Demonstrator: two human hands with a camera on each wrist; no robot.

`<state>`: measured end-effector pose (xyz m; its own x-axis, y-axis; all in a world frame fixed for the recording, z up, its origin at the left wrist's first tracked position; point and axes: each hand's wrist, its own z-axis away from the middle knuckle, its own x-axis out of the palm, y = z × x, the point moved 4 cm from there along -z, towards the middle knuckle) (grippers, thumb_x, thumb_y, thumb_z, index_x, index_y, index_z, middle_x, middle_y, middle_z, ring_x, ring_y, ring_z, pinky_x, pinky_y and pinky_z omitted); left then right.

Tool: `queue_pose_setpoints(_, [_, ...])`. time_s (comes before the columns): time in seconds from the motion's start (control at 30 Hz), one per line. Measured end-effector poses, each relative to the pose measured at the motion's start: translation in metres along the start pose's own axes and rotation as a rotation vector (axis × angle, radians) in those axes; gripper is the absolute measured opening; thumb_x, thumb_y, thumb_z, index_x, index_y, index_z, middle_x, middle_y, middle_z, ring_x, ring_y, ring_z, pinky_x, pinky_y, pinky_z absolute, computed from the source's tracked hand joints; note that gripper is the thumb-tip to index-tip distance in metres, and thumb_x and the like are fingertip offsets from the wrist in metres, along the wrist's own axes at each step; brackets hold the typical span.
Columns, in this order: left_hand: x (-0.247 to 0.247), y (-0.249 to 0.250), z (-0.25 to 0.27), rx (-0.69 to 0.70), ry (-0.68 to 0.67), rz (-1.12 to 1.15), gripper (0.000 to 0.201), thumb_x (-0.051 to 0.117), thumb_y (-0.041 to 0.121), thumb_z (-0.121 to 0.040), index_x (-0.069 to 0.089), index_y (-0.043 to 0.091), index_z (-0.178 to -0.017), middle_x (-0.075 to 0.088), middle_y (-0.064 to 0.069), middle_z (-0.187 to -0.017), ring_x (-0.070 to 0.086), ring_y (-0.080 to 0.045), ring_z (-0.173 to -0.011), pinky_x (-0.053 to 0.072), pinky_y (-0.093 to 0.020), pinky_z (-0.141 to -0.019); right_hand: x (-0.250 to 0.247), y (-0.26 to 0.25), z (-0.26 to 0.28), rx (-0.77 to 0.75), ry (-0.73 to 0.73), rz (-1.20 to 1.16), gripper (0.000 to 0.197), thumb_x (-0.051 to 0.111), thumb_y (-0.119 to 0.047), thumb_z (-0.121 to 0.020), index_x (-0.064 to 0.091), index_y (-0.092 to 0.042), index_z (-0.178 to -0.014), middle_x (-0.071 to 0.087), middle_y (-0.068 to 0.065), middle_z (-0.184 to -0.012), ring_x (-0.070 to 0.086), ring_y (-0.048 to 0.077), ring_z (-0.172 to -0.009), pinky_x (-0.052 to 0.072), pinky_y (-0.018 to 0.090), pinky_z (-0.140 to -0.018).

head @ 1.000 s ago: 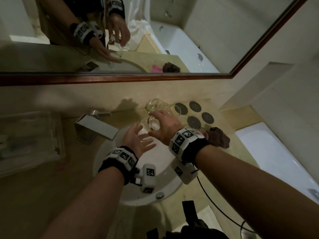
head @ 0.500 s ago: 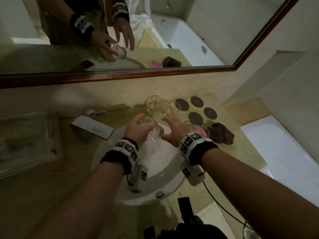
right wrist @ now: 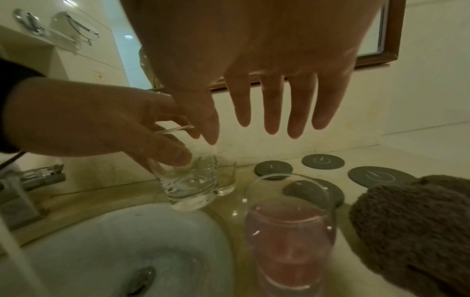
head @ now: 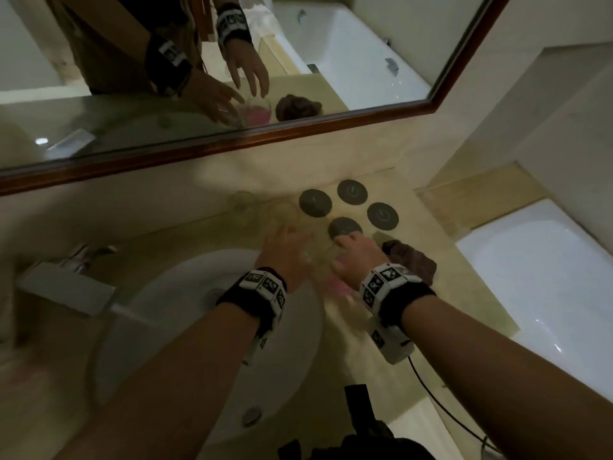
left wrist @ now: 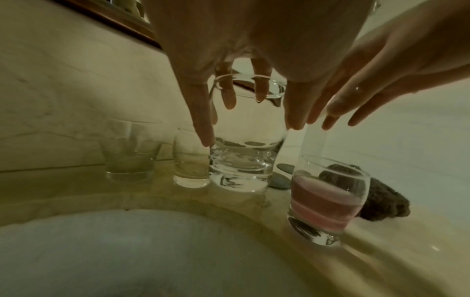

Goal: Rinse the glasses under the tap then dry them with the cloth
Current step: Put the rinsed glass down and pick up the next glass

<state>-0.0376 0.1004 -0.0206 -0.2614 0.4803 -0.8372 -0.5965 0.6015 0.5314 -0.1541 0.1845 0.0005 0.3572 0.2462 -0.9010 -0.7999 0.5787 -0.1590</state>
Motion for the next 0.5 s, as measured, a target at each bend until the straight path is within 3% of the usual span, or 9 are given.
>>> queue_pose_setpoints(0.1, [0.017, 0.016, -0.030, 0.053, -0.014, -0.140, 0.042, 0.054, 0.036, -0.090, 0.050, 0.021, -0.129, 0.046, -0.002, -0.133, 0.032, -0.024, -0.129, 0.018, -0.035, -0.104, -0.003, 0.029, -0.020, -0.032, -0.015, -0.025, 0.049, 0.054, -0.028, -0.091, 0.040, -0.021, -0.138, 0.041, 0.007, -0.134, 0.045, 0.030, -0.121, 0.042, 0.040, -0.101])
queue_pose_setpoints(0.3, [0.052, 0.023, -0.073, 0.009, -0.117, -0.242, 0.045, 0.058, 0.023, -0.089, 0.049, 0.021, -0.133, 0.048, -0.005, -0.130, 0.045, -0.026, -0.121, 0.037, -0.035, -0.100, -0.001, 0.067, -0.045, -0.053, -0.070, -0.066, 0.057, 0.055, -0.031, -0.092, 0.033, -0.023, -0.144, 0.032, 0.007, -0.146, 0.034, 0.030, -0.133, 0.033, 0.040, -0.110])
queue_pose_setpoints(0.5, [0.068, 0.023, -0.100, -0.064, -0.187, -0.302, 0.050, 0.062, 0.030, -0.085, 0.047, 0.027, -0.132, 0.045, -0.005, -0.133, 0.047, -0.028, -0.119, 0.044, -0.039, -0.100, -0.005, 0.081, -0.055, -0.101, -0.046, -0.122, 0.054, 0.054, -0.032, -0.092, 0.037, -0.022, -0.141, 0.035, 0.006, -0.143, 0.038, 0.029, -0.128, 0.037, 0.040, -0.106])
